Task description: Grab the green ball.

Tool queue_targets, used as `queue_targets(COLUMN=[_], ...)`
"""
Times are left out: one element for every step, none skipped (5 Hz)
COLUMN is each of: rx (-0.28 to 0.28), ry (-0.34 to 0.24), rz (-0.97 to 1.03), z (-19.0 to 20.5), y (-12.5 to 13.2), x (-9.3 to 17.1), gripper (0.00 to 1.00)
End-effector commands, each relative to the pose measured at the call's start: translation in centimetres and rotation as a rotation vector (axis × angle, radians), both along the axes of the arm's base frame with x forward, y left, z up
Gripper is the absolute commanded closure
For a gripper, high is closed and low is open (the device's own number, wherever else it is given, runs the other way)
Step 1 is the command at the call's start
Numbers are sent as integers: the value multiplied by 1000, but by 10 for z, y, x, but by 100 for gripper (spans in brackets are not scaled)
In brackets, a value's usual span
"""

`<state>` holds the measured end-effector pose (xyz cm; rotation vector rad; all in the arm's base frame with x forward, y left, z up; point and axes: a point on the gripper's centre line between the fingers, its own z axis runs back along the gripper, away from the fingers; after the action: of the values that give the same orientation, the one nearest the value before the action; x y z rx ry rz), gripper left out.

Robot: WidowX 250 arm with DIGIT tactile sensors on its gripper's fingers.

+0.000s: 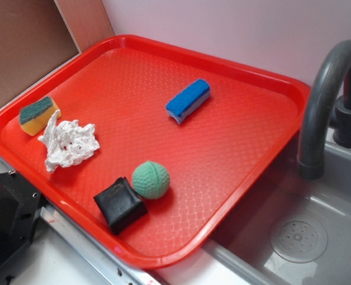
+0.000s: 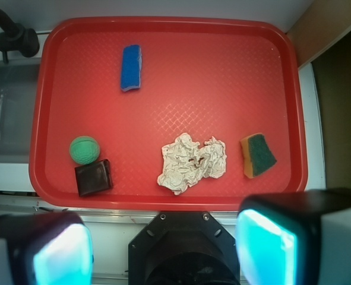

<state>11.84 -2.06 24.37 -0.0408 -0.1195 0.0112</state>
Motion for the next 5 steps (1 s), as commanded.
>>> queue_targets(rx=[0,4,1,26,21], ry=[0,-9,-44,-80,-109], rz=[0,1,6,18,-84], z=[0,-5,-10,-21,-38], y=[0,-21,-38,-65,-86], x=[0,11,16,29,45], gripper=[0,0,0,0,0])
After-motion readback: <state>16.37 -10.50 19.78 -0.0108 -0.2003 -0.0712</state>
